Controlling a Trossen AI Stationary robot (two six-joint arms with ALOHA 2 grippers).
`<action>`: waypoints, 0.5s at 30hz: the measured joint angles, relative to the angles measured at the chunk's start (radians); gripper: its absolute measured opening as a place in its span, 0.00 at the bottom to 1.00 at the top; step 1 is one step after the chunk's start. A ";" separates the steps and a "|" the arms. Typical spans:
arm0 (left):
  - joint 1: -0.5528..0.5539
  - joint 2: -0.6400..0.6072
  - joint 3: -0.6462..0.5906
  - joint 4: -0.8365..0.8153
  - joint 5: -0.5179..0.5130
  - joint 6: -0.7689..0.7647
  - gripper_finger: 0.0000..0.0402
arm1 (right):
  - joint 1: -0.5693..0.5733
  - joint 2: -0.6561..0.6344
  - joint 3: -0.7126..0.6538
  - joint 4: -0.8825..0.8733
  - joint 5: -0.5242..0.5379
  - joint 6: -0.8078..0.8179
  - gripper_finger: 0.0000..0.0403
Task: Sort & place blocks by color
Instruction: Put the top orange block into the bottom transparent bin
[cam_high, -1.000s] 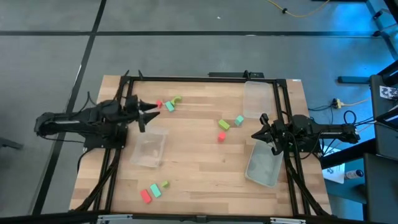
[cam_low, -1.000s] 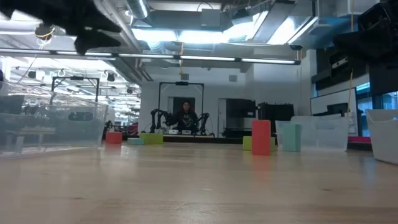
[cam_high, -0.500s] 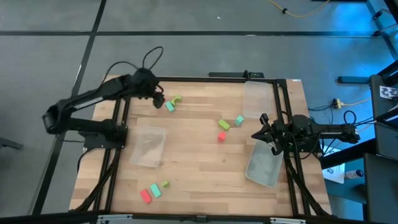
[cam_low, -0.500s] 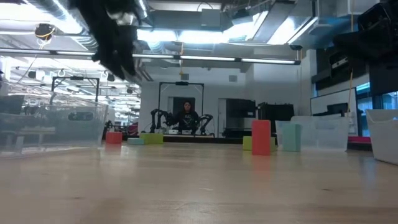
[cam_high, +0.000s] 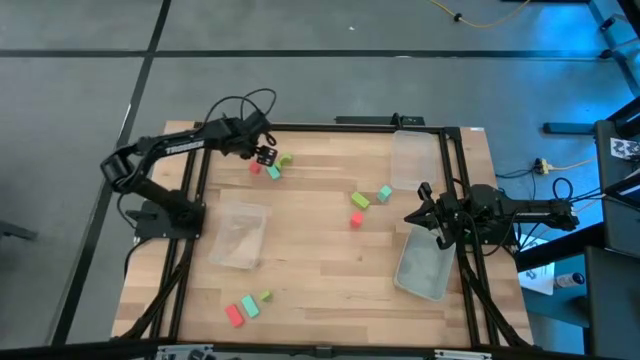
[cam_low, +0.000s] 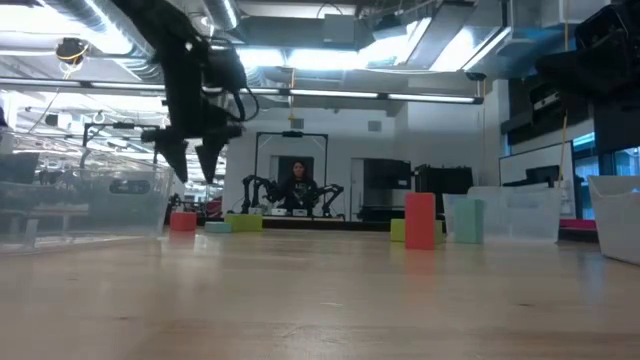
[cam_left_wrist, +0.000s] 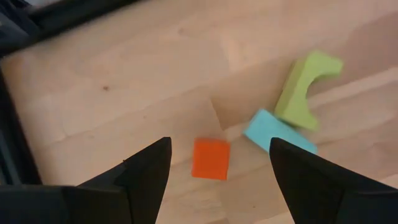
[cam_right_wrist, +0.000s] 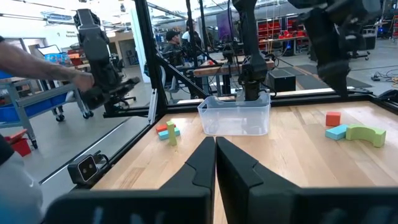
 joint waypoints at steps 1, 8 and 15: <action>0.000 0.016 0.000 0.000 0.008 0.001 0.66 | 0.000 0.000 0.000 0.000 0.000 0.000 0.04; 0.003 0.108 0.000 0.000 0.036 0.020 0.66 | 0.000 0.000 0.000 0.000 0.000 -0.001 0.04; 0.037 0.173 0.000 0.002 0.045 0.088 0.66 | 0.000 0.000 0.000 0.000 0.000 0.000 0.04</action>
